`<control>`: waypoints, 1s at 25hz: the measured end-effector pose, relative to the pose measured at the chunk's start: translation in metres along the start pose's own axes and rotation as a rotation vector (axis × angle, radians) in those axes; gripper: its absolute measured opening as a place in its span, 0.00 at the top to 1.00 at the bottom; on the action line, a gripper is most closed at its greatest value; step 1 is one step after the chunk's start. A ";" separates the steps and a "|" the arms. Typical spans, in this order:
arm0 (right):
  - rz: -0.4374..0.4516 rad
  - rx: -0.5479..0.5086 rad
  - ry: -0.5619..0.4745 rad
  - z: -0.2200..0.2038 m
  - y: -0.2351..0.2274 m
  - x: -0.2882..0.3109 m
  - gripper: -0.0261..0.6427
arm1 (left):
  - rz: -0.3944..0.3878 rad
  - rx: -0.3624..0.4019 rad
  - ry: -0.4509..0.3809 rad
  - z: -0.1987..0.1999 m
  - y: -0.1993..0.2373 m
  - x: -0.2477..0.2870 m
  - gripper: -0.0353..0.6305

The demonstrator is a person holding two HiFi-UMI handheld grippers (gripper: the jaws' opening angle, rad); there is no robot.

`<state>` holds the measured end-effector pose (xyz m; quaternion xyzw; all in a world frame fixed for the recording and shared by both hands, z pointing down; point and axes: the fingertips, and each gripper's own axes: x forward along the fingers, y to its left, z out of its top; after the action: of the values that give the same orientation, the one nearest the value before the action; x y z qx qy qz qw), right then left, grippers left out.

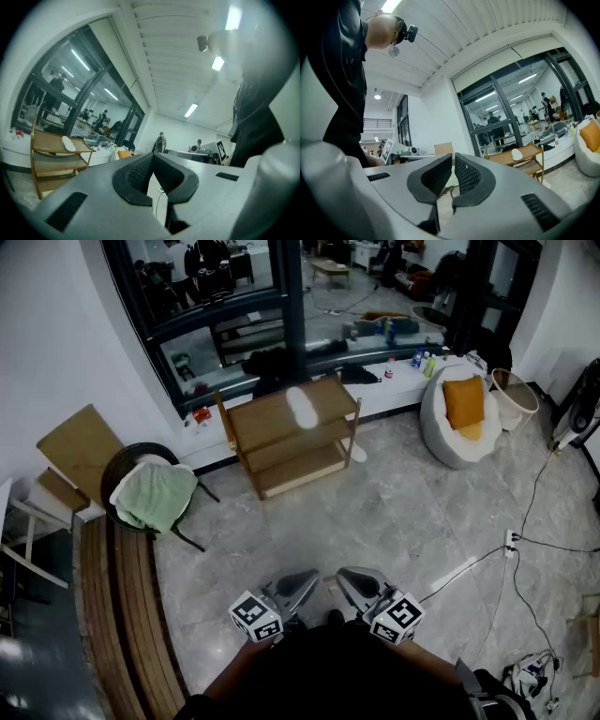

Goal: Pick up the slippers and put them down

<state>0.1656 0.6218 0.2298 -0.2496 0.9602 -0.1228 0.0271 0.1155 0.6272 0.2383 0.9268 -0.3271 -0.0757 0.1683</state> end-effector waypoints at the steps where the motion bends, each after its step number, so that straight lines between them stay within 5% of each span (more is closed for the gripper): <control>1: 0.004 -0.003 0.001 0.001 -0.002 0.000 0.92 | 0.002 -0.005 0.002 -0.001 0.000 0.001 0.93; 25: -0.011 0.035 -0.080 0.017 -0.055 -0.024 0.91 | 0.036 0.027 0.067 -0.013 -0.017 0.039 0.93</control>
<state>0.2146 0.5839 0.2272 -0.2592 0.9546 -0.1295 0.0689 0.1587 0.6181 0.2429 0.9249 -0.3389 -0.0371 0.1681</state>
